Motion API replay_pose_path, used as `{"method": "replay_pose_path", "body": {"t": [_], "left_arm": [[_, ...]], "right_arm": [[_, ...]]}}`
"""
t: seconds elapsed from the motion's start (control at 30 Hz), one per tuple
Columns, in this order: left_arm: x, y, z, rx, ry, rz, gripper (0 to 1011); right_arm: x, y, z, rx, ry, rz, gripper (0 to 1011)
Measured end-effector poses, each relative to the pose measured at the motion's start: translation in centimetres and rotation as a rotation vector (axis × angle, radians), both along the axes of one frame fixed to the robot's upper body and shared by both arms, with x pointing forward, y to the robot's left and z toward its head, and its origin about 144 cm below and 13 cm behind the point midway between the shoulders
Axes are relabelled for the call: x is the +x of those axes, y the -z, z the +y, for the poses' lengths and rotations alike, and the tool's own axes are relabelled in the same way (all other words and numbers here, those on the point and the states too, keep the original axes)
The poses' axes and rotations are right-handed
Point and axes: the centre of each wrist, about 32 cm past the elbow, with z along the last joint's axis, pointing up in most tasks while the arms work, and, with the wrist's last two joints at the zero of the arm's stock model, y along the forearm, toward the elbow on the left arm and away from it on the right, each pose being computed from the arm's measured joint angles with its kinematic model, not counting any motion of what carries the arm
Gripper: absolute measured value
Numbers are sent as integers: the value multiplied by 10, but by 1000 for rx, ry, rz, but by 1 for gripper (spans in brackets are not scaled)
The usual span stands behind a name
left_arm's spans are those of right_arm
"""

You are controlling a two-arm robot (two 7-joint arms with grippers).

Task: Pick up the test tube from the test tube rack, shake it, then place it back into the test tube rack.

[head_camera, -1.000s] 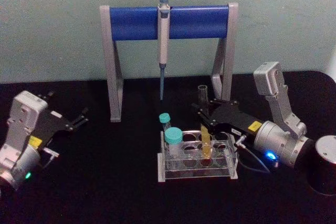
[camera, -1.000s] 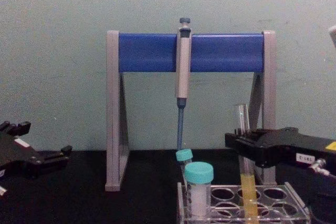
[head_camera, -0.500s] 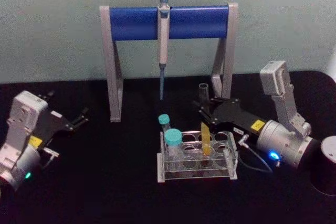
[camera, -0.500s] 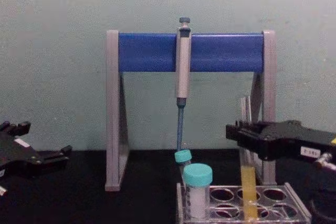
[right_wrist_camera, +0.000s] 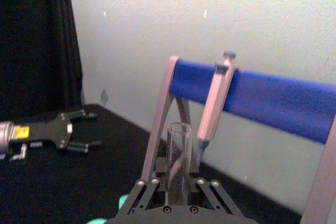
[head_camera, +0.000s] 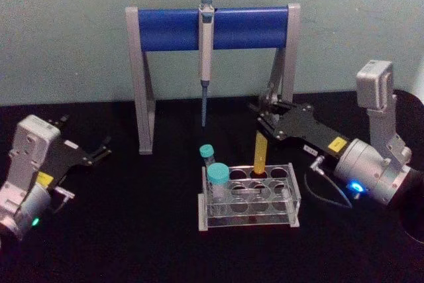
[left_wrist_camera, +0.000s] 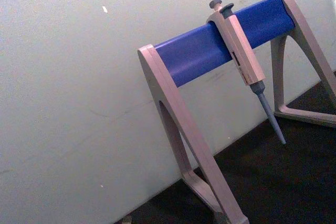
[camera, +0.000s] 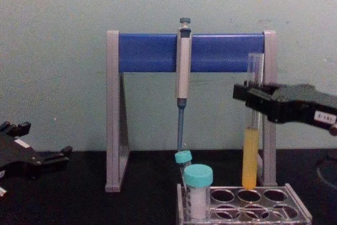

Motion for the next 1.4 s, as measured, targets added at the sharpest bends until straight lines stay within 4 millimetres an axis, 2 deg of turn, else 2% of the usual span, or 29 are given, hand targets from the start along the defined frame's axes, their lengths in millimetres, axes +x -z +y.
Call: {"method": "replay_pose_path", "body": {"t": [0.37,0.77,1.2,1.4], "left_arm": [[0,0,0,0,0,0,1001],[0,0,0,0,0,0,1001],[0,0,0,0,0,0,1001],[0,0,0,0,0,0,1001]], "right_arm": [[-4,-3,3,32,65,-148,237],[-3,1,5,48,96,-179,237],[-2,3,11,72,-1,-214,237],[-2,3,8,85,-62,-217,237]]}}
